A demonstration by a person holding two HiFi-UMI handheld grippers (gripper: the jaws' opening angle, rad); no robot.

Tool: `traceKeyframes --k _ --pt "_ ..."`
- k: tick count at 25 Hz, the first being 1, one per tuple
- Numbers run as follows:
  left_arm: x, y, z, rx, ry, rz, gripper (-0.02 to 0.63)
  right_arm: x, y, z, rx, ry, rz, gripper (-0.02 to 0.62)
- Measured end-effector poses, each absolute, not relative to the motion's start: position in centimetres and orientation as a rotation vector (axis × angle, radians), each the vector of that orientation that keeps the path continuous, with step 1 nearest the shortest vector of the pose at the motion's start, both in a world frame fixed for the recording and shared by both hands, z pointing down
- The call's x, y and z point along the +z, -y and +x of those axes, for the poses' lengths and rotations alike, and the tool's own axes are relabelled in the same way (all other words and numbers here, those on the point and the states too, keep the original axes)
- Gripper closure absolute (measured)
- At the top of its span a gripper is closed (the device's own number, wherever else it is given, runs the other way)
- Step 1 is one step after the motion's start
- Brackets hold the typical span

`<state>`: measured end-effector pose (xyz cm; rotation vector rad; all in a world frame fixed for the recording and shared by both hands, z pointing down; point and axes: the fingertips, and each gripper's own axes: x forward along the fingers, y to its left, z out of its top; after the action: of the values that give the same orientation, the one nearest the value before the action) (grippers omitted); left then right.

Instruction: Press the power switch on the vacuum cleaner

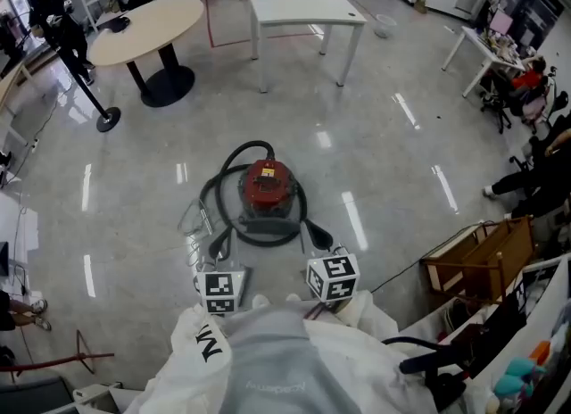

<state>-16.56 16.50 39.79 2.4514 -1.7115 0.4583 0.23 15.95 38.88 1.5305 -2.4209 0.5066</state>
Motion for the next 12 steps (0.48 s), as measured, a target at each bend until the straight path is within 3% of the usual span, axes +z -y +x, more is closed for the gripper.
traceKeyframes --k 12 --pt "40.8 -16.9 -18.2 0.44 1.682 2.438 0.606 38.9 -16.1 -0.6 0.507 2.384 1.588 0.595"
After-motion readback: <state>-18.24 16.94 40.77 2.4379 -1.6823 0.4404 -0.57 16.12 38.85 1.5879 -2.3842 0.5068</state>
